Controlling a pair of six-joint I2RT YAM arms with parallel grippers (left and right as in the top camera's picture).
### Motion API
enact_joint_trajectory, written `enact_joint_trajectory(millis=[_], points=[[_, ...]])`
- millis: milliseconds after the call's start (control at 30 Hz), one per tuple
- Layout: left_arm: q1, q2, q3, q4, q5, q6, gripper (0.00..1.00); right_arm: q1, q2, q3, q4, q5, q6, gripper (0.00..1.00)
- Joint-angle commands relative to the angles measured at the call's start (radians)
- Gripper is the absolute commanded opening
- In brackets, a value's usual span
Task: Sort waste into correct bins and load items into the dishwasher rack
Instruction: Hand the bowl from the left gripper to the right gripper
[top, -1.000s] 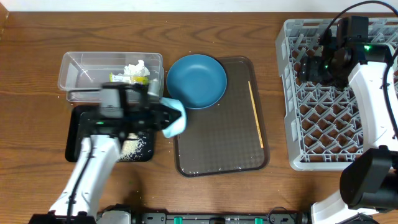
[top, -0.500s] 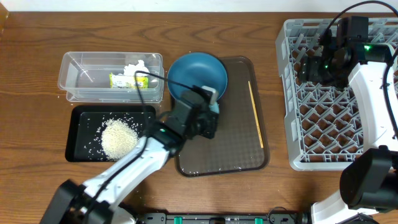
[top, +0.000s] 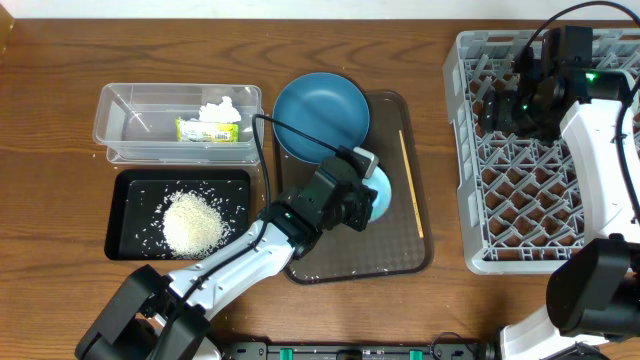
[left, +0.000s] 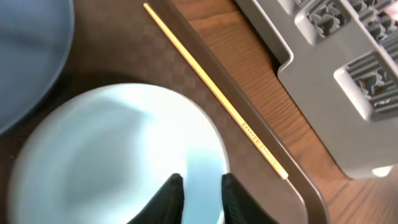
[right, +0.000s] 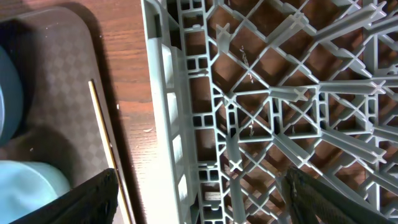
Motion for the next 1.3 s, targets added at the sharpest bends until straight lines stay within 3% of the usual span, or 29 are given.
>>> enact_joint_trajectory(millis=[0,167,467,733,1000,1167,1267], points=[[0.0,-0.006,0.013,0.001,-0.012,0.01,0.26,0.015,-0.013,0.001,-0.002,0.002,-0.012,0.84],[0.035,-0.059,0.013,-0.051,-0.012,0.01,0.27,0.015,-0.013,0.001,-0.007,-0.003,-0.012,0.85],[0.257,-0.31,0.013,-0.388,-0.013,0.01,0.28,0.03,-0.013,0.001,-0.005,-0.23,-0.092,0.84],[0.521,-0.5,0.013,-0.583,-0.016,0.01,0.42,0.153,-0.013,-0.059,-0.003,-0.288,-0.121,0.83],[0.642,-0.525,0.013,-0.629,-0.016,0.01,0.49,0.254,-0.013,-0.217,0.103,-0.198,-0.099,0.79],[0.646,-0.514,0.013,-0.639,-0.016,0.01,0.5,0.282,-0.013,-0.313,0.211,-0.15,-0.049,0.7],[0.646,-0.503,0.013,-0.653,-0.016,0.01,0.52,0.284,-0.013,-0.362,0.263,-0.15,-0.019,0.58]])
